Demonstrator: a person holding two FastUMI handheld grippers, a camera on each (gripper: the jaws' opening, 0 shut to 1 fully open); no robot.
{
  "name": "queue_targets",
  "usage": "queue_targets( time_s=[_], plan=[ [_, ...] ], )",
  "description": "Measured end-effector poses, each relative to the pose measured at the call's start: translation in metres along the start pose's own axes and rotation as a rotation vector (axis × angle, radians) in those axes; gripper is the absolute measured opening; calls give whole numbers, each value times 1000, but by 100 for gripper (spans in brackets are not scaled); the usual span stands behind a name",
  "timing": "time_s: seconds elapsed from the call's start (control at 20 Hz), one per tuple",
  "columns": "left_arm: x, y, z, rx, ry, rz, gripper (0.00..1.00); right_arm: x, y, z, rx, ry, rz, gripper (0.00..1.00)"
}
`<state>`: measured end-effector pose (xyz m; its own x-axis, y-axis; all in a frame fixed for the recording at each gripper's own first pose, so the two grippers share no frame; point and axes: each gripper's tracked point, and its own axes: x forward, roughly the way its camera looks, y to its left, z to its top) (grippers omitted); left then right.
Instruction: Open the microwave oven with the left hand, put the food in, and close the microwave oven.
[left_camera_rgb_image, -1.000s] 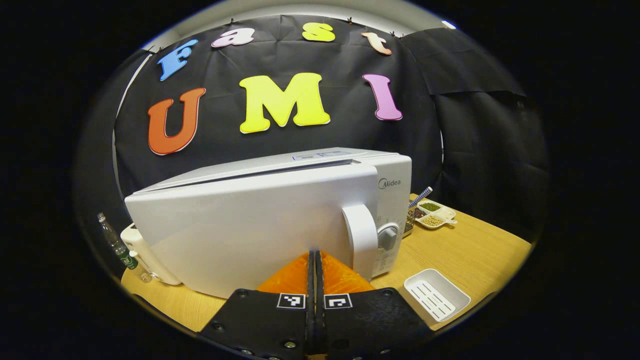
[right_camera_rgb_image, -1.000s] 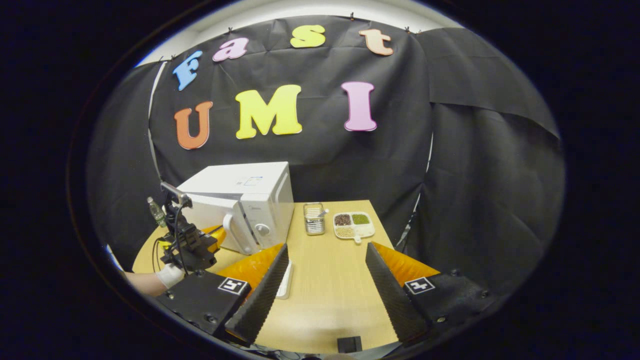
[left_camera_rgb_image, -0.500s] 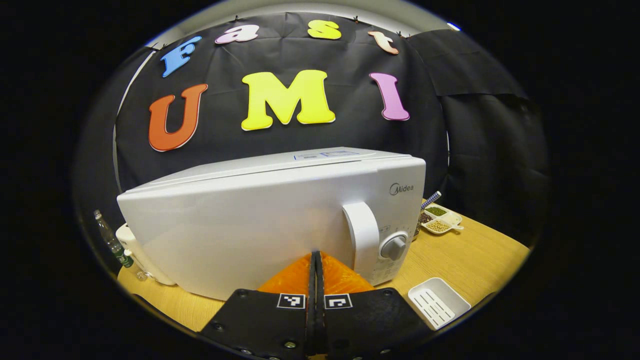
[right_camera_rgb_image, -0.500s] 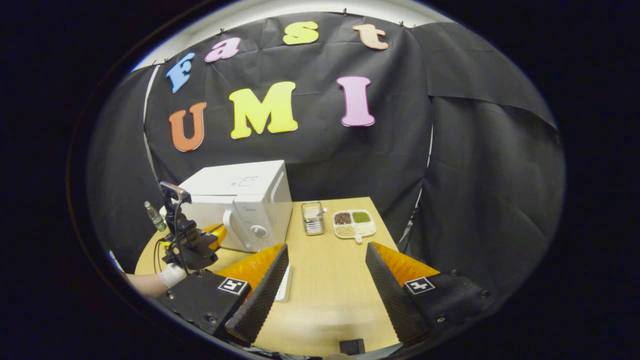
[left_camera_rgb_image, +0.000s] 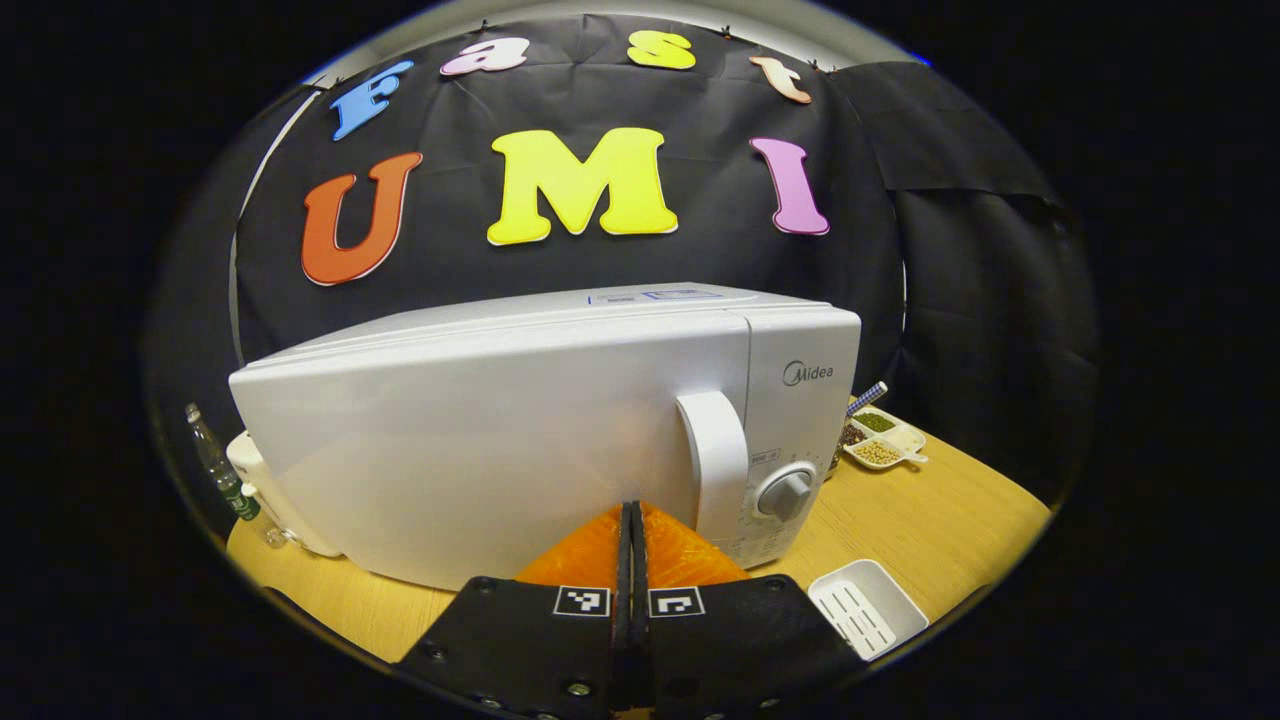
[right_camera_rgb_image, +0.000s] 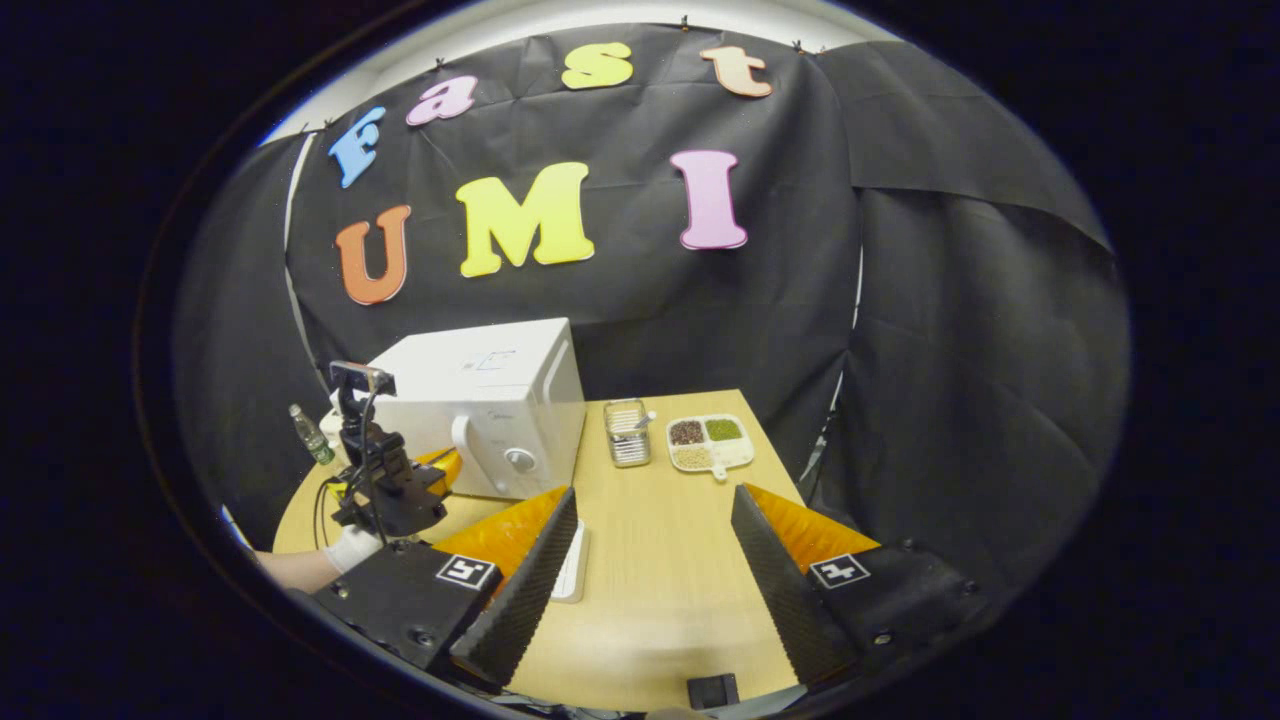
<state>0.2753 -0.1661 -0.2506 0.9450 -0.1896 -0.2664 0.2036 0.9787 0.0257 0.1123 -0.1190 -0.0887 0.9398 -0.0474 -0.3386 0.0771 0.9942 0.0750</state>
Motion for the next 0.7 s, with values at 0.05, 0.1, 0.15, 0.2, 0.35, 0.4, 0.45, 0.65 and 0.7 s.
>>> queue_targets(
  time_s=[0.05,0.1,0.15,0.2,0.35,0.4,0.45,0.65,0.7],
  plan=[
    [-5,6,0,13,-4,18,0,-1,-1,-1,4,-3,-4,99],
    [-11,17,0,27,-8,58,0,-3,-2,-3,7,0,-9,91],
    [-11,22,-2,36,-9,72,0,-6,-3,-4,7,-3,-14,99],
    [-17,26,-4,33,-3,78,12,-8,-4,-5,9,-4,-19,99],
    [-22,36,-13,41,7,99,97,-17,-2,-8,7,-11,-25,91],
    [-27,35,-16,37,20,93,96,-20,-1,-10,6,-13,-22,99],
    [-32,38,-14,36,17,100,96,-23,1,-11,6,-17,-21,99],
    [-60,35,1,47,-2,101,97,-34,5,-16,-5,-23,3,99],
    [-71,33,8,52,-15,104,96,-36,7,-16,-10,-27,16,99]
  ],
)
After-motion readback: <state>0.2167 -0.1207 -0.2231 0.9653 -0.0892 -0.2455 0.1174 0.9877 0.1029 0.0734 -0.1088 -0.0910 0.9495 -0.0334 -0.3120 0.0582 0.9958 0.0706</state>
